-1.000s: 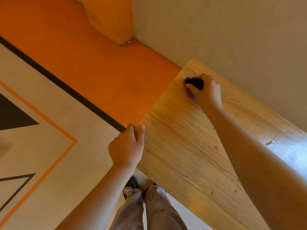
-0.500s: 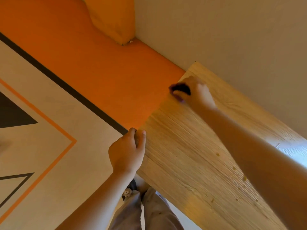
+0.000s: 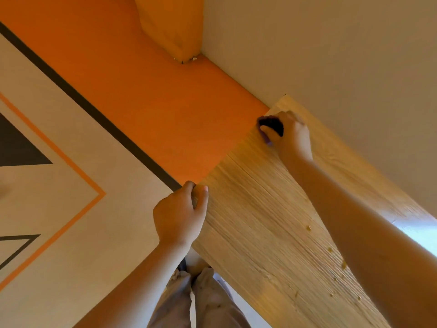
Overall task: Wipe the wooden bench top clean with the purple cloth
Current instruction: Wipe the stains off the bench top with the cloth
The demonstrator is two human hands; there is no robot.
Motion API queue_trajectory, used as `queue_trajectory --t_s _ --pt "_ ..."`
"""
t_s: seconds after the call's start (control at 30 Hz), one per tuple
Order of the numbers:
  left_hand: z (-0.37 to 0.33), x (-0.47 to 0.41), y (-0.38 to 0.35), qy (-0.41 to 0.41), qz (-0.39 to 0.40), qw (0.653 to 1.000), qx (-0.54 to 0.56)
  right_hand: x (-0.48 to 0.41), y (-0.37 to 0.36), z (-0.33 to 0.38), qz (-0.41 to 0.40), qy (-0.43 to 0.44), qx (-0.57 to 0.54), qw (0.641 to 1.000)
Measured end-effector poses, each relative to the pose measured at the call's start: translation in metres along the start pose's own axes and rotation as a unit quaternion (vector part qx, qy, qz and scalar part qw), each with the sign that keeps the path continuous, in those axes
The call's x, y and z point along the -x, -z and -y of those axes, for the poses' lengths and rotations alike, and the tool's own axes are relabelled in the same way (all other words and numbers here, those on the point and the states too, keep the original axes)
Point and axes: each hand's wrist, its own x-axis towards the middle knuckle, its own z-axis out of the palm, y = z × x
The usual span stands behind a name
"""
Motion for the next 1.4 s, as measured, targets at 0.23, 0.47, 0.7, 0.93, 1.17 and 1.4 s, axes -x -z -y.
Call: queue_trajectory --t_s 0.23,0.47,0.7,0.93,1.17,1.4 --pt "-0.001 0.004 0.007 -0.019 -0.038 0.998 0.038 0.087 -0.021 0.058 0.073 0.099 -0.051 0.991" --pt "0.006 0.007 0.007 -0.022 -0.011 0.999 0.047 0.145 -0.035 0.091 0.107 0.142 -0.089 0.98" --pt "0.045 0.045 0.021 -0.004 0.093 0.976 0.198 0.109 -0.012 0.056 0.051 0.007 -0.05 0.997" --pt "0.04 0.054 0.019 0.09 0.104 0.944 0.3 0.131 -0.035 0.093 0.009 -0.032 -0.053 0.998" --pt "0.052 0.048 0.032 0.108 0.168 0.898 0.391 0.169 -0.061 0.146 0.086 0.069 -0.082 0.99" --pt "0.066 0.049 0.046 0.086 0.162 0.891 0.416 0.136 -0.043 0.103 0.018 -0.02 -0.041 0.999"
